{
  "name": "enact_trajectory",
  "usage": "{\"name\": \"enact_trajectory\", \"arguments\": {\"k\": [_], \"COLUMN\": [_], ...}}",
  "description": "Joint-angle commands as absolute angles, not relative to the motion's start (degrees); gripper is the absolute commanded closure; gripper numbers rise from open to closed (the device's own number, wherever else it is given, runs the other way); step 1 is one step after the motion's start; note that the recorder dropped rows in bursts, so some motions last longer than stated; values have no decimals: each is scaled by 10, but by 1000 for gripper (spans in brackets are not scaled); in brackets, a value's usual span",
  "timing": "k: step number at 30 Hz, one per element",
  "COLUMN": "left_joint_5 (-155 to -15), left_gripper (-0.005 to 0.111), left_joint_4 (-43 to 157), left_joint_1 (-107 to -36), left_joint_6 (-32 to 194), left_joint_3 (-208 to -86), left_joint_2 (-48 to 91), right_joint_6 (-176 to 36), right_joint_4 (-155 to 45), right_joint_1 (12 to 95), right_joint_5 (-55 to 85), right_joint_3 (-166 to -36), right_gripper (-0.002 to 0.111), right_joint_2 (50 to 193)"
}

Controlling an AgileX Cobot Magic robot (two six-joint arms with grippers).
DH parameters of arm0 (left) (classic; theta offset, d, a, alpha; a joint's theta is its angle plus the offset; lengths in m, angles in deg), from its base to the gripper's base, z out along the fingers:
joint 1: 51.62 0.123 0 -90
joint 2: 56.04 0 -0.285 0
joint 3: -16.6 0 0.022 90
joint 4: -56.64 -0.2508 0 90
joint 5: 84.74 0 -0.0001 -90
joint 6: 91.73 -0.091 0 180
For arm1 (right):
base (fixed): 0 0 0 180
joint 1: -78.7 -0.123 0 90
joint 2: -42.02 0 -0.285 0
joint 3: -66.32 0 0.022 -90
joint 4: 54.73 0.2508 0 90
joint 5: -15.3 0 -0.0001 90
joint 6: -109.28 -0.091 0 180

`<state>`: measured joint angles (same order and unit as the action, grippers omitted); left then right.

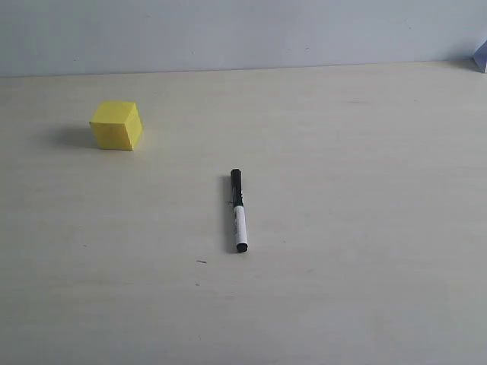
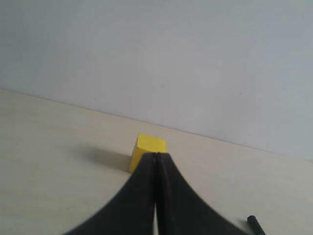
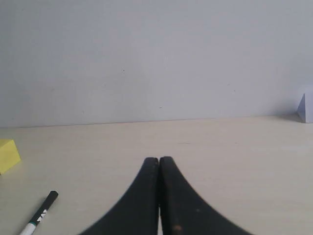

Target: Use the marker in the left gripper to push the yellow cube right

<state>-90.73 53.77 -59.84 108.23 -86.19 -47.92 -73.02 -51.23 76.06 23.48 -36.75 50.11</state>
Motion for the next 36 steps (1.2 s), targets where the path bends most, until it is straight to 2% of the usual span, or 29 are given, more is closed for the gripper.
{"name": "enact_trajectory", "arguments": {"k": [1, 29, 33, 36], "left_joint_5": [-907, -908, -802, -638], "left_gripper": [107, 107, 107, 107], "left_joint_4": [541, 526, 526, 528], "left_joint_1": [-596, -596, -596, -596], "left_joint_6": [1080, 1066, 1086, 1144], "left_joint_3": [-862, -862, -862, -881], "left_joint_2": [-482, -482, -482, -446], "right_joint_6": [-729, -729, -729, -729], "right_joint_4": [-512, -512, -512, -512], "right_joint_1": [760, 760, 760, 760], "right_joint_5": [230, 230, 230, 230], "right_joint_3": [-365, -365, -365, -365], "right_gripper": [108, 108, 108, 108], "right_joint_2": [498, 498, 498, 498]}}
